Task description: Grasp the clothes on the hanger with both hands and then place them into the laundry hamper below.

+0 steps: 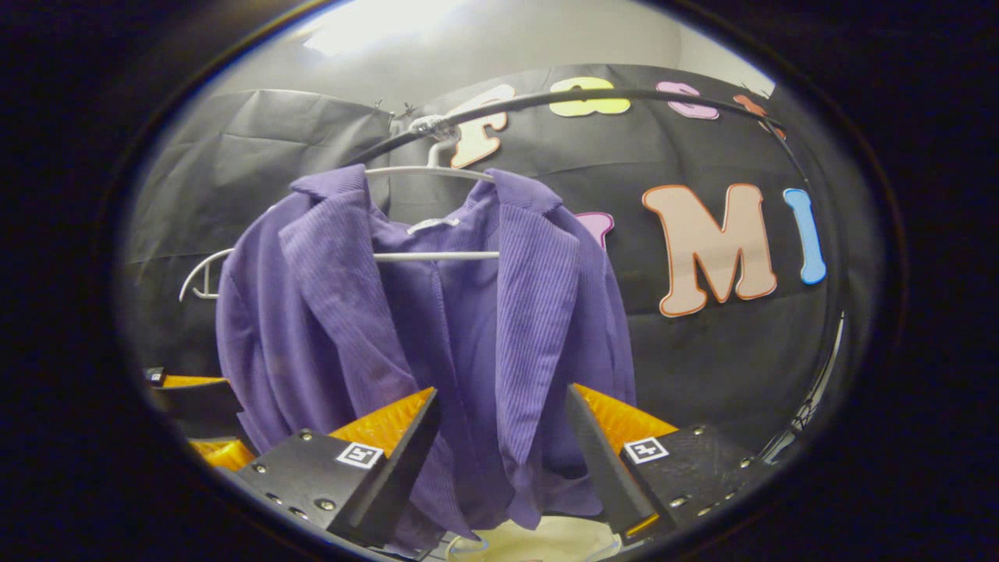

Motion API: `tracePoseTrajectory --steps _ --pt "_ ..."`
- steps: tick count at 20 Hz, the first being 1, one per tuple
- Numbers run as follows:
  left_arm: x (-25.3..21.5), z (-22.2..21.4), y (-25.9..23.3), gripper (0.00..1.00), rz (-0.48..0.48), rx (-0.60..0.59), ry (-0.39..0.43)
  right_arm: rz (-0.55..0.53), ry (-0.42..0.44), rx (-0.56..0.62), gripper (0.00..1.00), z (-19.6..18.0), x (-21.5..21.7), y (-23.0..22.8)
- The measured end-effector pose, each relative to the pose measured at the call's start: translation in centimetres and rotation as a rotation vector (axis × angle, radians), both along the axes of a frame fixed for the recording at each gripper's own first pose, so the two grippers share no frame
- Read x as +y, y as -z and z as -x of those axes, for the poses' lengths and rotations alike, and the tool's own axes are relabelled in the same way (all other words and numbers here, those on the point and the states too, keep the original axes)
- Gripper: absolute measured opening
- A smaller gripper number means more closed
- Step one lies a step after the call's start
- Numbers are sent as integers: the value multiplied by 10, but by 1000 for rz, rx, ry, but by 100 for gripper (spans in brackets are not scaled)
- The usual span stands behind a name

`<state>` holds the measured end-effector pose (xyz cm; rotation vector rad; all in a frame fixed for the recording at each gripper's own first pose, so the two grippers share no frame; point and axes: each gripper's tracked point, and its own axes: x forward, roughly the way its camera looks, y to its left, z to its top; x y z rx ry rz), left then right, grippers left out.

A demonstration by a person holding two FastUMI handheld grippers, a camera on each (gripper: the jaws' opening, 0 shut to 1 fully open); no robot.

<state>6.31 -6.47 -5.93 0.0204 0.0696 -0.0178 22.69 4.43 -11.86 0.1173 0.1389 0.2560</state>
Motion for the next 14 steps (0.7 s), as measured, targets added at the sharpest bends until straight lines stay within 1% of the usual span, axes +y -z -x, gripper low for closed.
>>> tracePoseTrajectory --steps 1,3,4,5,6,7,8,11,12,13,14 --pt "1 -7 2 96 0 4 -9 8 -5 2 99 -13 2 2" --pt "1 -23 9 97 3 15 -19 31 4 10 94 -35 3 7" --pt "1 -30 9 96 5 13 -31 29 11 12 96 -44 2 9" --pt "2 -39 7 97 3 6 -47 19 9 15 96 -51 1 9" --pt "3 -49 5 95 5 -2 -68 2 0 13 96 -57 0 9" --pt "5 -59 1 94 6 -15 -96 -19 -6 15 93 -63 -1 8" --pt "6 -68 -2 91 -3 -27 -116 -33 -4 13 73 -61 -7 5" --pt "15 -96 8 91 -1 5 -189 -11 39 0 14 -62 -27 2" --pt "19 -104 8 91 10 11 -206 -13 5 -1 6 -61 -23 6" --pt "21 -110 8 86 18 15 -217 -31 -5 -18 4 -62 -24 2" --pt "22 -113 13 86 23 23 -222 -43 -19 -22 1 -54 -26 -3"
